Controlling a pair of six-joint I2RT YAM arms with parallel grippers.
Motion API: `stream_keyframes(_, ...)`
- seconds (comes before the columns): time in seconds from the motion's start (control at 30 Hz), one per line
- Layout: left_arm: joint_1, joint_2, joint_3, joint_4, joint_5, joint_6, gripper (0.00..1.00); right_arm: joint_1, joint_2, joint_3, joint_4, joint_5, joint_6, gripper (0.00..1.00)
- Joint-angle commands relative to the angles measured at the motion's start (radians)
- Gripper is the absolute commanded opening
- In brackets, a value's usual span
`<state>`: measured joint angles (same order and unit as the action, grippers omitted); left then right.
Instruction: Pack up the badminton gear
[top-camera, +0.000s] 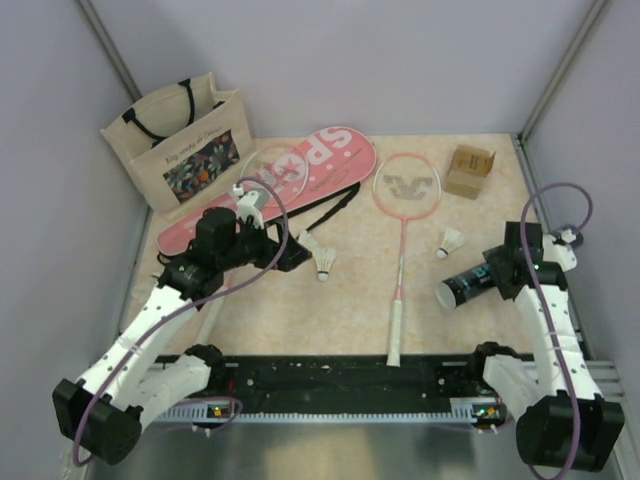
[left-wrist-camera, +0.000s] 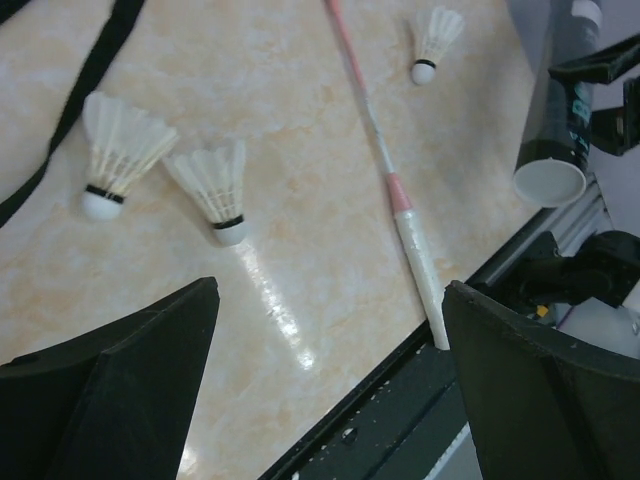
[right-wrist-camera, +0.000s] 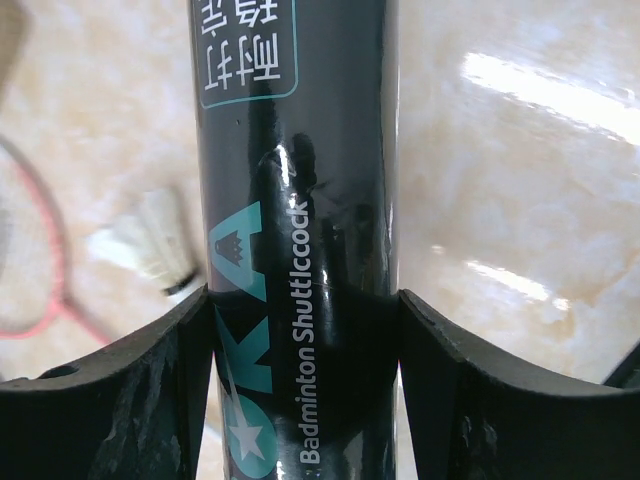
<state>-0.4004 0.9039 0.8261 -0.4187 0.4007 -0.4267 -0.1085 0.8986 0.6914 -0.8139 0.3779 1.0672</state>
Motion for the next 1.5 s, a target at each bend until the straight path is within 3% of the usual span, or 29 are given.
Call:
stream_keyframes(0.0,-0.116,0.064,0.03,0.201,0.0,-0.101,0.99,0.033,-0.032,0.132,-0.007,-0.04,0.039,0.3)
stream_keyframes(0.17,-0.234,0.185,0.102,0.287,-0.003,-0.136,0.99,0.232,-0.043,0.229,0.018,0.071,0.138,0.29)
stream_keyframes(0.4,-0.271,0.371,0.246,0.375,0.174,-0.22,0.97,0.559,-0.073,0.143,0.401,0.147,0.111,0.33)
stream_keyframes(0.5,-0.287,0.4,0.26,0.44,0.182,-0.253,0.99,0.694,-0.07,0.08,0.557,0.17,0.097,0.33)
stream_keyframes(0.73,-0.331,0.475,0.258,0.46,0.224,-0.287,0.99,0.938,-0.009,0.054,0.716,0.325,0.146,0.33)
stream_keyframes(0.9,-0.344,0.472,0.231,0.469,0.244,-0.293,0.96,0.991,0.014,0.057,0.786,0.368,0.117,0.36)
stream_keyframes(1.17,-0.342,0.463,0.171,0.508,0.325,-0.314,0.95,0.989,-0.073,-0.208,1.382,0.219,-0.148,0.39)
stream_keyframes(1.47,-0.341,0.512,0.07,0.791,0.417,-0.435,0.88,0.989,-0.13,-0.202,1.325,0.173,-0.185,0.39)
